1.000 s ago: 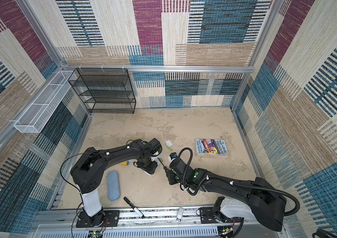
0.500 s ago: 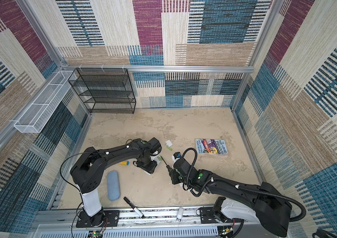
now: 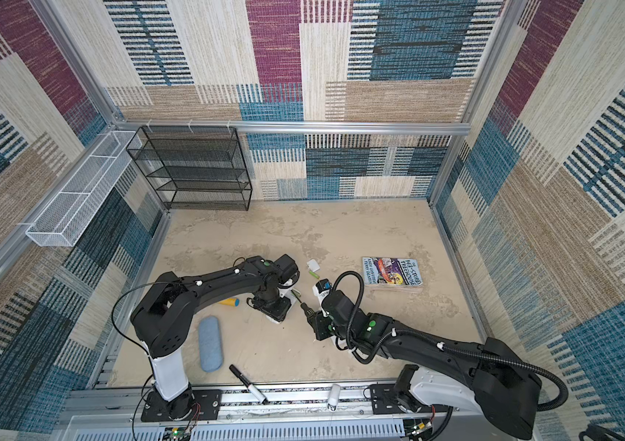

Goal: Unload the batteries from the remote control
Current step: 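Lever the remaining green battery out of the compartment with the right gripper's screwdriver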

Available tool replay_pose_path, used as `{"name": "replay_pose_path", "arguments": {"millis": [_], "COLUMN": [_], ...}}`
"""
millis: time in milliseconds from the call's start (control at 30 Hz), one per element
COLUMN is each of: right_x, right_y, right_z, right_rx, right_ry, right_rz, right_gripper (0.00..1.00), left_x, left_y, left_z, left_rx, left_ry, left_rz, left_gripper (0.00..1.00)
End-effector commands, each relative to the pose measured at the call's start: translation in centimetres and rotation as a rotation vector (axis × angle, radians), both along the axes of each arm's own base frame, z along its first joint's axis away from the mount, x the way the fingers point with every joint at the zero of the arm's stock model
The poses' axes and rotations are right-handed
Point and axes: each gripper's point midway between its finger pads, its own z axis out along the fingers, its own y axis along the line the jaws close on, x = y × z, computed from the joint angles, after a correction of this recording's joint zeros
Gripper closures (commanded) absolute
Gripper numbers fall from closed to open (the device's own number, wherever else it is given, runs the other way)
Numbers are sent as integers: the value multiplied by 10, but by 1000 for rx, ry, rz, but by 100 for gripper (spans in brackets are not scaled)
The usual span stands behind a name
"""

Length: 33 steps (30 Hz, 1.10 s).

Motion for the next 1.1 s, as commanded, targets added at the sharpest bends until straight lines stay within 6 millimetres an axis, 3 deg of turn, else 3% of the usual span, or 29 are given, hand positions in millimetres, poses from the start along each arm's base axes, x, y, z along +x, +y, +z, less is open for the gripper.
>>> {"name": "replay_pose_path", "arguments": {"millis": [0,333,1067], "right_x": [3,3,9], "right_y": [6,-11,-28], "right_z": [8,-5,-31], "right_rx": [78,120,83], "right_ry": [-23,-35,-11], "right_rz": [-12,-107,-195], "right_gripper": [100,100,100], "left_x": [-3,-8,-5], "left_y": [-5,-13,-16], "left_z": [1,0,13], "left_rx": [-22,-64,-116], "left_ry": [24,69,61], "left_rz": [-12,-6,4], "left_gripper": [48,48,48]}}
